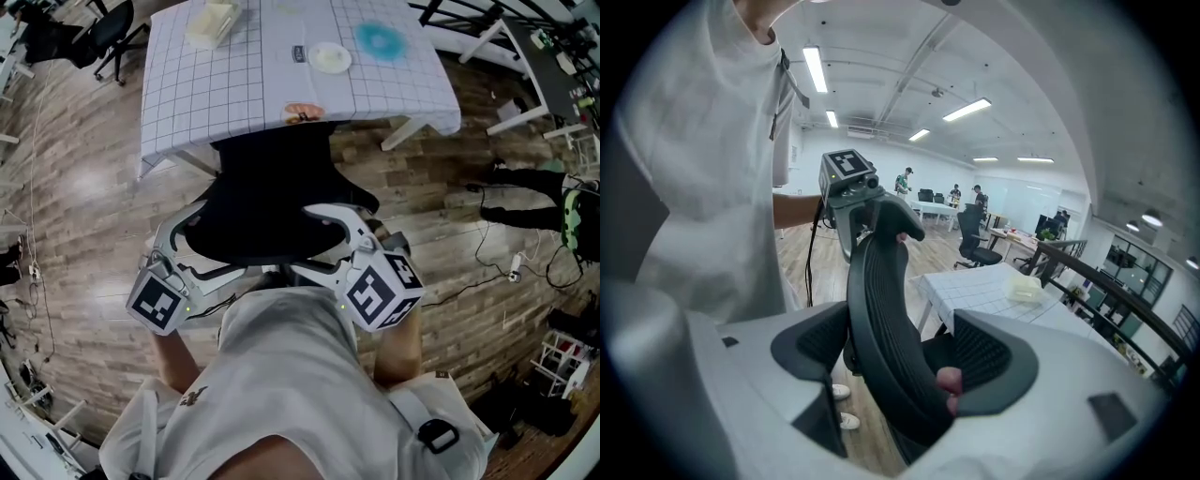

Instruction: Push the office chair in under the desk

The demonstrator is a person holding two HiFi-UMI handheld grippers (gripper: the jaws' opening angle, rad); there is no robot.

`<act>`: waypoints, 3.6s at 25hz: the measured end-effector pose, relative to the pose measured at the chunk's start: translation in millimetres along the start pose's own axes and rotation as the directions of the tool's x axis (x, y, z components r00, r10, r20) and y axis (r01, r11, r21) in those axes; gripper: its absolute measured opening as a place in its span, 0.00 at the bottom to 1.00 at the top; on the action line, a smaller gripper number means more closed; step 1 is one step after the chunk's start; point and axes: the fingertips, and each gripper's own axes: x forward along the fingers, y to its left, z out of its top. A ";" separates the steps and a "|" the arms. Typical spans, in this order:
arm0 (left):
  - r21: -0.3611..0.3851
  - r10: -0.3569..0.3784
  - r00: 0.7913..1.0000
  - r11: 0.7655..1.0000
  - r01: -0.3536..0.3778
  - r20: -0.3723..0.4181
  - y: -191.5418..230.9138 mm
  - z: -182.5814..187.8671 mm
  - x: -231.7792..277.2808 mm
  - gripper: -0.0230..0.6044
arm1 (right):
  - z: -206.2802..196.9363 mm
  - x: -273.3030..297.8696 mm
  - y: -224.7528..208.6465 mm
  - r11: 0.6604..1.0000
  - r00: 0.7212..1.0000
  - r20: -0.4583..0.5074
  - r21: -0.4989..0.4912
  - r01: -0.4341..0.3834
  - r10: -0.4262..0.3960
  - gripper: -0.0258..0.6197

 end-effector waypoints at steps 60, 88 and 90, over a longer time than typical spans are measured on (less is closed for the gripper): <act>0.026 -0.042 0.999 0.999 0.042 -0.010 86.1 20.2 68.7 0.80 | -19.5 1.7 -108.3 1.000 1.000 -0.011 0.022 0.018 -0.017 0.59; -0.018 0.022 0.999 1.000 -0.022 -0.030 101.3 44.8 120.6 0.80 | -48.9 -26.9 -157.4 0.999 0.999 0.008 -0.032 -0.034 0.034 0.59; -0.020 0.033 0.999 0.999 -0.033 -0.029 103.2 46.9 124.3 0.80 | -51.3 -28.8 -161.4 0.999 0.999 0.009 -0.038 -0.034 0.035 0.59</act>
